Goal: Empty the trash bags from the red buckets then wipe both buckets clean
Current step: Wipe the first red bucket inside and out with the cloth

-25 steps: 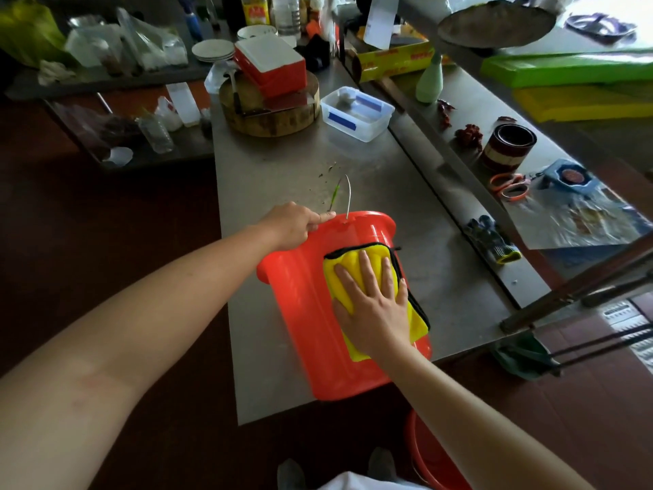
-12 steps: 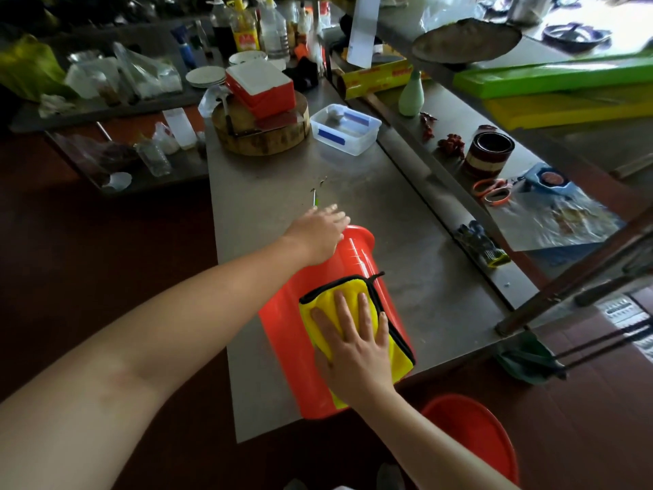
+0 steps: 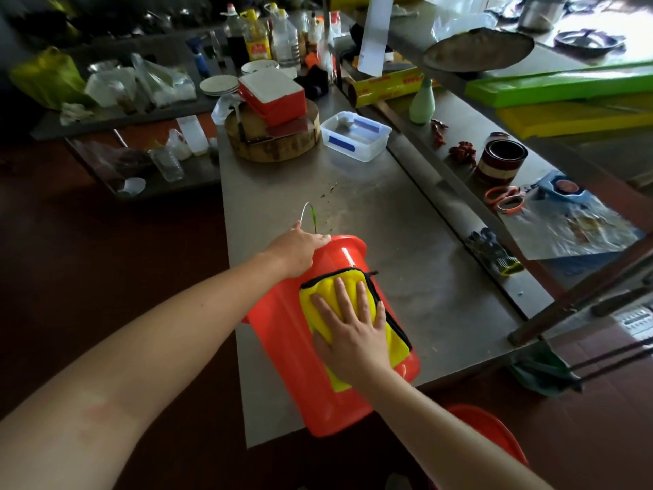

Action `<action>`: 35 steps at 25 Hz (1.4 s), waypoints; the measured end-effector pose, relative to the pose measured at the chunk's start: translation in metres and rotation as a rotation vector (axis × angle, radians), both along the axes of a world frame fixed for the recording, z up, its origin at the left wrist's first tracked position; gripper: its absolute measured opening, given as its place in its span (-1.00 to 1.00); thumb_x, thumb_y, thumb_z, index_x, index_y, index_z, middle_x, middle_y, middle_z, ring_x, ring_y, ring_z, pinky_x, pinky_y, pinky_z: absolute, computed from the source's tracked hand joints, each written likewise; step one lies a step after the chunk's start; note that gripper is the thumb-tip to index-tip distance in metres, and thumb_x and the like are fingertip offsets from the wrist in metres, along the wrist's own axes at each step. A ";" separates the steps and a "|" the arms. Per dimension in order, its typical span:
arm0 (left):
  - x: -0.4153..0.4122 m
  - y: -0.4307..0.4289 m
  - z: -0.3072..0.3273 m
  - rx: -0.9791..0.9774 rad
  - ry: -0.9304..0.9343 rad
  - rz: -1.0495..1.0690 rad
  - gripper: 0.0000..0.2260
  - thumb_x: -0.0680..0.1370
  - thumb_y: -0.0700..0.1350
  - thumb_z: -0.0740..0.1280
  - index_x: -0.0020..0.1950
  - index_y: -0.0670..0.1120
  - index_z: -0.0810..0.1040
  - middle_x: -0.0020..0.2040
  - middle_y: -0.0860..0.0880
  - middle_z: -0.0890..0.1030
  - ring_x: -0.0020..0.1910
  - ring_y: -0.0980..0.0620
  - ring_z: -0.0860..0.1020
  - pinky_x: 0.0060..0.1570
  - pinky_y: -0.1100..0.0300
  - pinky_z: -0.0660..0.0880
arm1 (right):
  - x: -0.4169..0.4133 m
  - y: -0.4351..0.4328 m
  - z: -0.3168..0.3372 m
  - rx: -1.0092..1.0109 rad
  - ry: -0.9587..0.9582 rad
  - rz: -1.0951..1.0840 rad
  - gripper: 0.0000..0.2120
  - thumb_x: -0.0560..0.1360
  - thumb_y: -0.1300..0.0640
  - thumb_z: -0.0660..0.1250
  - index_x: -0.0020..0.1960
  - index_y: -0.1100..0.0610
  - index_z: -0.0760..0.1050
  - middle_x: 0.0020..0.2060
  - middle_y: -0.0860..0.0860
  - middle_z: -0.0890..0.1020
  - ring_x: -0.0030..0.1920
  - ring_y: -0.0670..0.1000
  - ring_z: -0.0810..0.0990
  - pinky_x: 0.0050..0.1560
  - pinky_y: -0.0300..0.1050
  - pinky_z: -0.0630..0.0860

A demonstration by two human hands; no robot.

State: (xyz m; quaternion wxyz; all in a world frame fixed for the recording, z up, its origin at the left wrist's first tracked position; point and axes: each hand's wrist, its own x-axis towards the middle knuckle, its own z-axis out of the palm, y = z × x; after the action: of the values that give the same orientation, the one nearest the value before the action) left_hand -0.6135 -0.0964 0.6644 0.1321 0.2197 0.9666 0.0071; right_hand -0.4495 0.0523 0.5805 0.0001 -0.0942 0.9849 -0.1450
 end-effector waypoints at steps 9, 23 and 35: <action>0.018 -0.037 -0.009 0.088 -0.002 0.098 -0.35 0.55 -0.33 0.09 0.58 0.15 0.24 0.53 0.20 0.31 0.58 -0.29 0.02 0.49 -0.16 0.23 | -0.024 -0.006 0.006 0.010 -0.020 0.080 -0.39 0.57 -0.41 -0.09 0.57 -0.36 -0.13 0.64 -0.08 -0.16 0.61 0.21 -0.28 0.50 0.46 -0.05; 0.026 -0.042 -0.008 0.039 -0.014 0.134 -0.29 0.51 -0.36 0.06 0.60 0.18 0.18 0.54 0.30 0.23 0.58 -0.30 -0.01 0.44 -0.15 0.29 | 0.045 0.038 -0.016 0.027 -0.045 0.099 -0.42 0.59 -0.43 -0.13 0.57 -0.39 -0.13 0.64 -0.09 -0.15 0.60 0.18 -0.31 0.51 0.44 -0.02; 0.033 -0.043 -0.012 0.092 0.009 0.170 -0.32 0.55 -0.35 0.06 0.59 0.18 0.19 0.55 0.26 0.25 0.59 -0.29 -0.02 0.47 -0.15 0.23 | -0.035 0.000 0.012 0.002 -0.089 0.137 -0.39 0.57 -0.42 -0.06 0.56 -0.39 -0.16 0.64 -0.08 -0.17 0.61 0.23 -0.28 0.49 0.48 -0.04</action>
State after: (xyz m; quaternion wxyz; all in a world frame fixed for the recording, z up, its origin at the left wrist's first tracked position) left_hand -0.5810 -0.1391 0.6528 0.1165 0.1428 0.9809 0.0615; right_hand -0.4844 0.0520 0.5928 0.0539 -0.1547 0.9754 -0.1475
